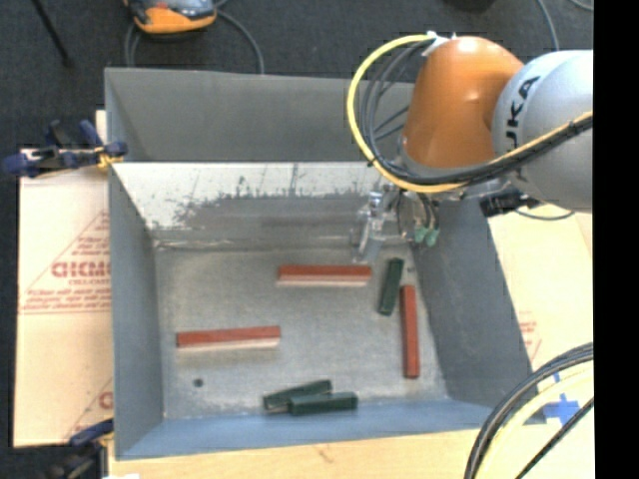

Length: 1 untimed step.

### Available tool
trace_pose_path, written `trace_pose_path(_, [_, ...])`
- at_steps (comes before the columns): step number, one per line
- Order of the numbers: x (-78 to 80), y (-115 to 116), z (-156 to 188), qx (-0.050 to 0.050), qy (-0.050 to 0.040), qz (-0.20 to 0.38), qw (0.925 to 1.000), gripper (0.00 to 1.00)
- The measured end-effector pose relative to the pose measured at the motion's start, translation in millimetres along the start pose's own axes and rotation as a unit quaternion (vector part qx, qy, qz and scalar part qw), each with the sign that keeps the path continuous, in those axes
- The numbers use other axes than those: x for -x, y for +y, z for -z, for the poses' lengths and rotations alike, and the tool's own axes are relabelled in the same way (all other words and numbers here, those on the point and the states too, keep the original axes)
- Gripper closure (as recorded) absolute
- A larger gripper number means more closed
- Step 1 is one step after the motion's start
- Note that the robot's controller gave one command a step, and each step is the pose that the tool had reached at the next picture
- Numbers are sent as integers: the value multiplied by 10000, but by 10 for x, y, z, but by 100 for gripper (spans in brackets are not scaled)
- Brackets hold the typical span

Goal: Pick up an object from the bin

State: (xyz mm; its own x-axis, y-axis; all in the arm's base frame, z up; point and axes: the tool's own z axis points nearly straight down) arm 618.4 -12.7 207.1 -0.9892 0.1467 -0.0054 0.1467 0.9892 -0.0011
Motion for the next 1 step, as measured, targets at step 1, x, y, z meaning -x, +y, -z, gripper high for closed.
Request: trace_pose_path(1, [-1, 0, -2, 0, 2, 0, 10000, 0])
